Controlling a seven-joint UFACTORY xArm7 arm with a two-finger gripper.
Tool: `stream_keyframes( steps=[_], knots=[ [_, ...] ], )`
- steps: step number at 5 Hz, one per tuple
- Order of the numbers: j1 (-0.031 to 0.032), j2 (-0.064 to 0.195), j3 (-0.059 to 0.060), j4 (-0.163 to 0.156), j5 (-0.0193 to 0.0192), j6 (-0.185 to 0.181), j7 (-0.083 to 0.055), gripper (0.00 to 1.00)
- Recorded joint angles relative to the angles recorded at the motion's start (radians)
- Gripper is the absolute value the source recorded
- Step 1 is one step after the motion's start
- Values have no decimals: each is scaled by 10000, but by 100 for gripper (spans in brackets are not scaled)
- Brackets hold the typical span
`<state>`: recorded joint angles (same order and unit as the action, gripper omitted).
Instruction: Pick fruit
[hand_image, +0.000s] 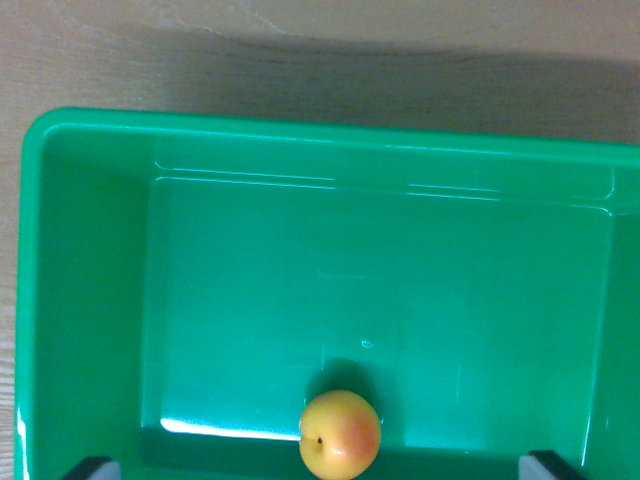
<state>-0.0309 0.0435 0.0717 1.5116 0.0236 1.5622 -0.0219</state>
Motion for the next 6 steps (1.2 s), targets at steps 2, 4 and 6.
stream_keyframes(
  steps=[2,4,6],
  knots=[
    [6,10,-6,-333,-7,-316,-56,0],
    [13,20,-12,-692,-16,-657,-117,0],
    [20,32,-19,-1083,-24,-1027,-183,0]
  ],
)
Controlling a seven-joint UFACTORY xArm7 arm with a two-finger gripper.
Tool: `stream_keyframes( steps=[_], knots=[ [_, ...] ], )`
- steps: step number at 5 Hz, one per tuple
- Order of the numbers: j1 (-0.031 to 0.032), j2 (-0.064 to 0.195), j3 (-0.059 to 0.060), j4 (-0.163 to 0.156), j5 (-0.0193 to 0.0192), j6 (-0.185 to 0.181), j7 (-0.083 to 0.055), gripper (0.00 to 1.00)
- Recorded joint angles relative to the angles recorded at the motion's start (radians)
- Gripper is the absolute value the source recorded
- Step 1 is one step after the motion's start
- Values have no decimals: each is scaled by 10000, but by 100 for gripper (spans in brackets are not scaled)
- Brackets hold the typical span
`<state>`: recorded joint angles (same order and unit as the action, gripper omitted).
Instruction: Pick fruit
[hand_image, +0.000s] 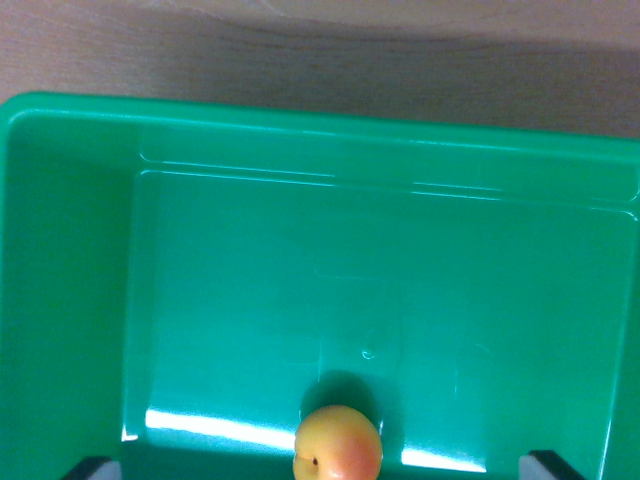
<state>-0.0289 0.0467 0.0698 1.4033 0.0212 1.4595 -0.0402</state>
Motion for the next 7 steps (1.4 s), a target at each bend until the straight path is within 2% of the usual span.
stream_keyframes(
  steps=[1,2,3,4,5,6,7],
  knots=[
    [8,12,-7,-410,-9,-389,-69,0],
    [8,12,-7,-410,-9,-389,-69,0],
    [15,24,-14,-820,-18,-778,-139,0],
    [15,24,-14,-820,-18,-778,-139,0],
    [23,37,-22,-1268,-28,-1202,-215,0],
    [23,37,-22,-1268,-28,-1202,-215,0],
    [32,50,-30,-1721,-39,-1632,-291,0]
  ],
)
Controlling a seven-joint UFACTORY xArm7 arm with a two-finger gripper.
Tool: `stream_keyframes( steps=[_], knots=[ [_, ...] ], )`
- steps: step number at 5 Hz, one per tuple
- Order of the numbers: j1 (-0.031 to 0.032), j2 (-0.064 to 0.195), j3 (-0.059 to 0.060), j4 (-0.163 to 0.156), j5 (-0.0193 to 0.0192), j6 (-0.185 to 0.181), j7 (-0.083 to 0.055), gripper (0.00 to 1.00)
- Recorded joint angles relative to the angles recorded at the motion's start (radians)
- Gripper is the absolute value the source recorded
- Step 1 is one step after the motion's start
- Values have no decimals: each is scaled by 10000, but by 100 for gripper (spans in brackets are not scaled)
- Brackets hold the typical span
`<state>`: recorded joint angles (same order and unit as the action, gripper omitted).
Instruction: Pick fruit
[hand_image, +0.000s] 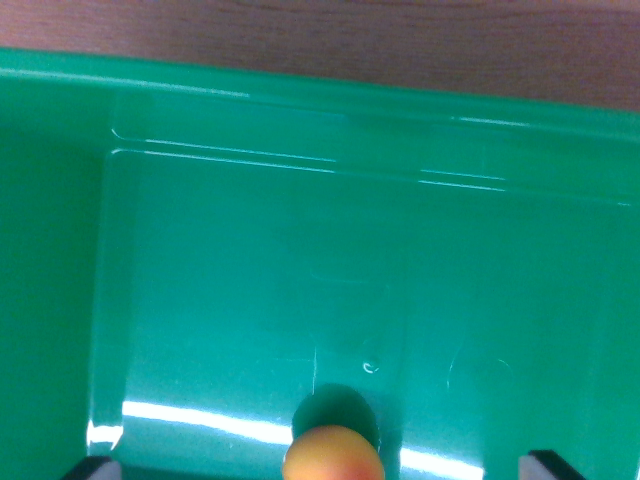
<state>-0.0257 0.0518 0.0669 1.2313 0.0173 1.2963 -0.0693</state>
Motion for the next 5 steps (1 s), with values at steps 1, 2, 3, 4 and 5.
stream_keyframes(
  steps=[1,2,3,4,5],
  knots=[
    [0,0,0,0,0,0,0,0],
    [9,14,-8,-479,-11,-454,-81,0],
    [9,14,-8,-479,-11,-454,-81,0],
    [18,28,-17,-958,-22,-909,-162,0],
    [18,28,-17,-958,-22,-909,-162,0]
  ],
)
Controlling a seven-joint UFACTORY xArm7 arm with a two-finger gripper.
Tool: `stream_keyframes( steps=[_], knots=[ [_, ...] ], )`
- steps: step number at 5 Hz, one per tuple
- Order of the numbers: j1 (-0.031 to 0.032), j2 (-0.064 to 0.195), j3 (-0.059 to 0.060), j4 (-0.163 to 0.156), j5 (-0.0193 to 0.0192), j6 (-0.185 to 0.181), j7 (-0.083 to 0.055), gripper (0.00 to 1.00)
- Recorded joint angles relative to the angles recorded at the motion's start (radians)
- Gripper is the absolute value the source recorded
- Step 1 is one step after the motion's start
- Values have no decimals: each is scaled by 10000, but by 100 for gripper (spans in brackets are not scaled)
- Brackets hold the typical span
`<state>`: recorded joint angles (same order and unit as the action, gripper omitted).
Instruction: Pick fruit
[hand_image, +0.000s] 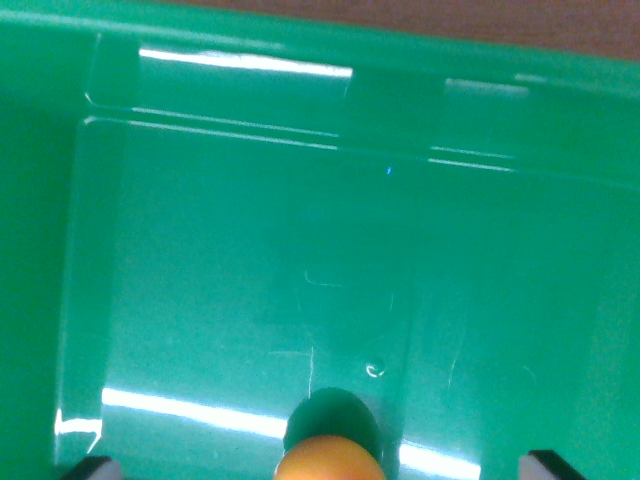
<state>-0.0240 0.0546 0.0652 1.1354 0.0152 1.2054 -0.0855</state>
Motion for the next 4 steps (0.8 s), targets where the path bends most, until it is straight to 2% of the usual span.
stream_keyframes(
  steps=[1,2,3,4],
  knots=[
    [9,14,-8,-470,-11,-445,-80,0],
    [9,14,-8,-470,-11,-445,-80,0],
    [17,27,-16,-924,-21,-877,-156,0],
    [17,27,-16,-924,-21,-877,-156,0]
  ],
)
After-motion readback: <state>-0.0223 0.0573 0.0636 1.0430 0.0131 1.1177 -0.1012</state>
